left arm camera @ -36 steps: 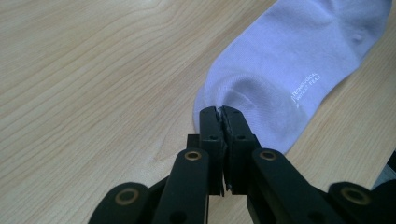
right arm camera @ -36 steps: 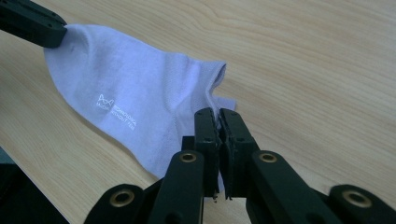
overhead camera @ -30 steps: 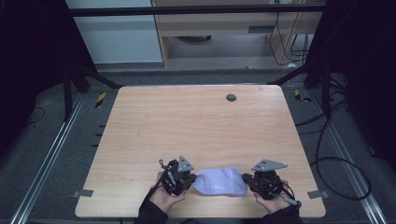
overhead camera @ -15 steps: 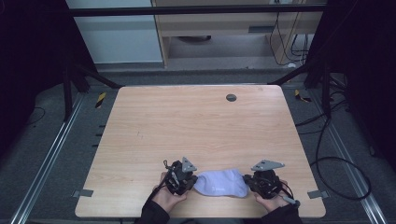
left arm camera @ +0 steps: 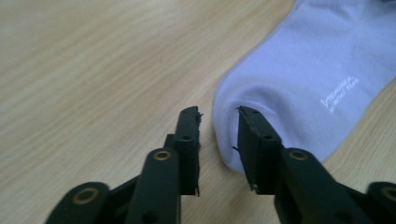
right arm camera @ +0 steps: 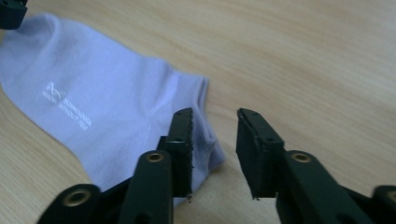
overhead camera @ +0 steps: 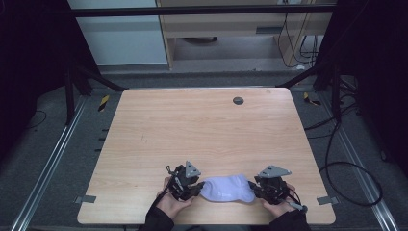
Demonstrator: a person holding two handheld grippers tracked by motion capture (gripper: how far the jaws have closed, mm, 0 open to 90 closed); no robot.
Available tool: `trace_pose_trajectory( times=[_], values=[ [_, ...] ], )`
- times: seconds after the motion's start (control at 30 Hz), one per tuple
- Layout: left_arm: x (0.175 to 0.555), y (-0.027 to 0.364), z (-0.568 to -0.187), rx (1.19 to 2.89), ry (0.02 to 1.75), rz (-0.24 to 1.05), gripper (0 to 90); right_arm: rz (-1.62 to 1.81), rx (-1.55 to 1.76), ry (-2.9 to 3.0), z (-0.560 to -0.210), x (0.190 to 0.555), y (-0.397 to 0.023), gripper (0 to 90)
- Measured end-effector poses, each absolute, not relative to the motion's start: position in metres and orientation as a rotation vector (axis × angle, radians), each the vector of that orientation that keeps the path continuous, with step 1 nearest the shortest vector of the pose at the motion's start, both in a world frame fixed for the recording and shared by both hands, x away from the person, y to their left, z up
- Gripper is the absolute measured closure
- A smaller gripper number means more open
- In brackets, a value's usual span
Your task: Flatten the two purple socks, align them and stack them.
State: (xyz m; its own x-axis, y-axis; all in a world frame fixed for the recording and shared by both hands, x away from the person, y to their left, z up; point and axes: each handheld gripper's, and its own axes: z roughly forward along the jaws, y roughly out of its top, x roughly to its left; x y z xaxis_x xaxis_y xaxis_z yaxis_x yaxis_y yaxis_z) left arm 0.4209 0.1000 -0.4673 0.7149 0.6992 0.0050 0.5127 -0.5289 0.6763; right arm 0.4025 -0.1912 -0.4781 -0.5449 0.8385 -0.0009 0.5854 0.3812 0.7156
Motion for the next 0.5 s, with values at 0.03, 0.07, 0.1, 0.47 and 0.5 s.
trace_pose_trajectory(
  times=[0.03, 0.07, 0.1, 0.47, 0.5],
  values=[
    [0.42, 0.099, -0.466, 2.241, 0.907, 0.373, 64.7, 0.986, 1.229, 2.262, -0.477, 0.402, -0.192, 63.4],
    [0.419, 0.098, -0.464, 2.229, 0.893, 0.388, 63.0, 1.01, 1.218, 2.253, -0.477, 0.402, -0.192, 62.7],
    [0.417, 0.096, -0.464, 2.216, 0.887, 0.399, 61.4, 1.036, 1.212, 2.241, -0.476, 0.401, -0.191, 62.0],
    [0.421, 0.111, -0.456, 2.115, 0.87, 0.509, 44.0, 1.15, 1.233, 2.073, -0.477, 0.412, -0.203, 32.6],
    [0.423, 0.116, -0.455, 2.096, 0.886, 0.517, 43.1, 1.148, 1.244, 2.048, -0.478, 0.414, -0.208, 28.7]
  ],
)
